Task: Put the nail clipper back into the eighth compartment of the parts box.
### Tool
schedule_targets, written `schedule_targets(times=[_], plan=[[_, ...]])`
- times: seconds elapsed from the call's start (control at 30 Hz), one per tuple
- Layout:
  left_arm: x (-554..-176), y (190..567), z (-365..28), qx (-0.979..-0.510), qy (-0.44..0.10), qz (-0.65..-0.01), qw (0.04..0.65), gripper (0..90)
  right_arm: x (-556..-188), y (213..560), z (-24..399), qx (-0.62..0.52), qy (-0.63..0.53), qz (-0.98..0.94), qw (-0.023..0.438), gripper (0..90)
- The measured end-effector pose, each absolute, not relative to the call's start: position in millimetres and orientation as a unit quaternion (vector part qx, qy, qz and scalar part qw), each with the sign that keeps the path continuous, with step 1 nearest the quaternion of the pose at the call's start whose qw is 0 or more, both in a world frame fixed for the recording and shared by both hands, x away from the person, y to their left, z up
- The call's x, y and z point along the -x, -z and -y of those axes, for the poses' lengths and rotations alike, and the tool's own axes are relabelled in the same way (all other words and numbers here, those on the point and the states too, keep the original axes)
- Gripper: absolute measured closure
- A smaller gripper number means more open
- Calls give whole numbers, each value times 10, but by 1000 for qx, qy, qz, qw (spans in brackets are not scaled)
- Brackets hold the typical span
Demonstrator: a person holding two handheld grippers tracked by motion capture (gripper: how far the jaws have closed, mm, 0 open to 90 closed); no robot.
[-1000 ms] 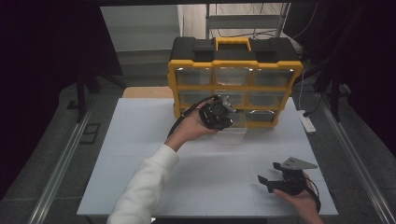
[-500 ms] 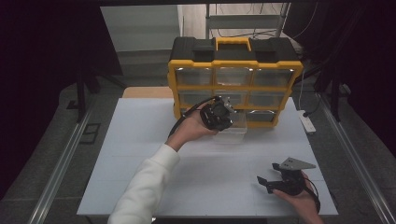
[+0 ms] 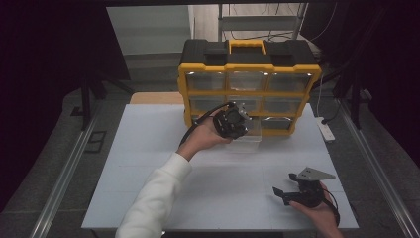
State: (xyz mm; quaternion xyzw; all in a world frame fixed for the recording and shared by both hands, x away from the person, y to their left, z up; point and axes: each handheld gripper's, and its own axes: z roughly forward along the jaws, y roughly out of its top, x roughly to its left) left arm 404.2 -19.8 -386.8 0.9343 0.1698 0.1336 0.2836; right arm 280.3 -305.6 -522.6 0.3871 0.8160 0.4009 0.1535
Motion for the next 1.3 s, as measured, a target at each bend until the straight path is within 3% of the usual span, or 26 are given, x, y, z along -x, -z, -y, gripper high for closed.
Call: schedule_targets(times=[1.13, 1.23, 1.27, 1.3], plan=[[-4474, 4178, 277, -934, -116, -210, 265, 779, -2803, 5224, 3083, -390, -406, -812, 152, 146], [-4474, 4192, 289, -933, -109, -206, 276, 743, -2801, 5223, 3082, -389, -407, -812, 152, 145], [-4474, 4185, 290, -931, -101, -207, 284, 686, -2800, 5222, 3081, -389, -407, -812, 151, 145], [-4464, 4171, 294, -931, -108, -208, 281, 488, -2799, 5221, 3082, -390, -407, -812, 152, 146]])
